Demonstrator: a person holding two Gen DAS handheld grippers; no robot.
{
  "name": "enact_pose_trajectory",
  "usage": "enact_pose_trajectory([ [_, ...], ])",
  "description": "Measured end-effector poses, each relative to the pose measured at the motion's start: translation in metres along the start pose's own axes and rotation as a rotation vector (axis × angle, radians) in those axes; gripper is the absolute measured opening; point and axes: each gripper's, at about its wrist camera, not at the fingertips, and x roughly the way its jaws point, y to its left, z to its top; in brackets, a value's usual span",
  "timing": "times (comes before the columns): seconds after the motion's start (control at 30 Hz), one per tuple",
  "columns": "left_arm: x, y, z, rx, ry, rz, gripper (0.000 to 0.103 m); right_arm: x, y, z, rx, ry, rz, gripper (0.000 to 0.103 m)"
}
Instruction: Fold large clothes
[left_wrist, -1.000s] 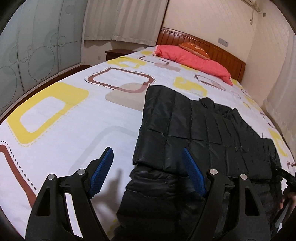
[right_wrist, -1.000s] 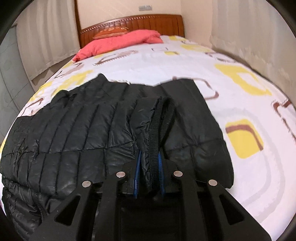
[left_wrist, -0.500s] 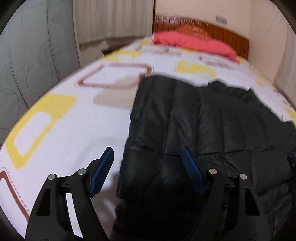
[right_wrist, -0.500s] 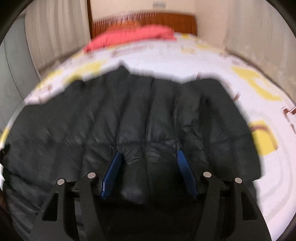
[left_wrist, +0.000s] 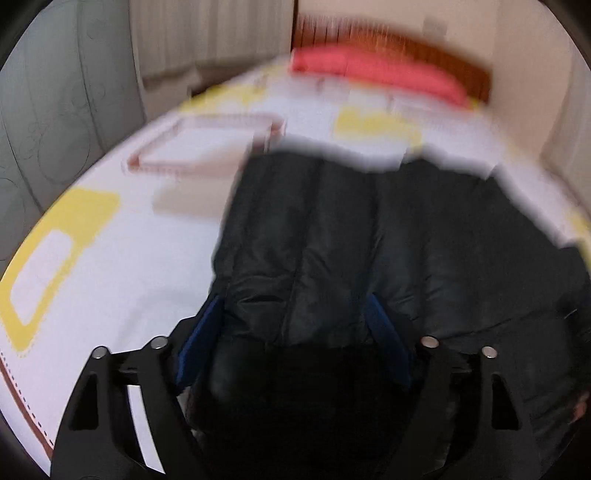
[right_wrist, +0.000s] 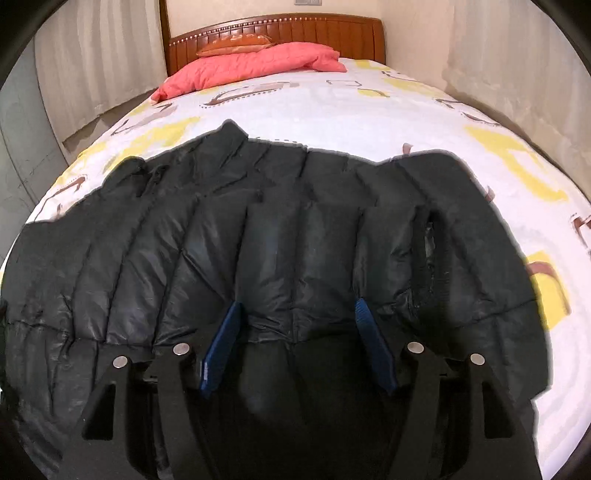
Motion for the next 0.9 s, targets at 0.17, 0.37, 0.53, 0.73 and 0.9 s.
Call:
enact_pose_trajectory([
  [0.17, -0.038, 0.002, 0.020, -0.048, -0.127, -0.063, 0.076, -0.024, 0.008, 0.018, 0.000, -0.063, 0.023, 0.064],
  [0.37, -0.004, -0.016, 0.040, -0.028, -0.106, -0.006, 0.077, 0.007, 0.025, 0.035, 0.008, -0.053, 0.044, 0.064],
  [0.53, 0.037, -0.017, 0.035, -0.010, -0.015, 0.020, 0.081, 0.026, 0.030, 0.027, -0.024, -0.034, 0.025, 0.066],
  [0.73, 0.002, 0.007, 0.023, -0.071, -0.034, -0.040, 0.080, -0.012, 0.010, 0.019, -0.002, -0.054, 0.069, 0.069],
  [0.9, -0.045, 0.046, -0.018, -0.156, -0.034, -0.074, 0.080, -0.061, -0.028, -0.017, 0.019, -0.047, 0.058, 0.070],
])
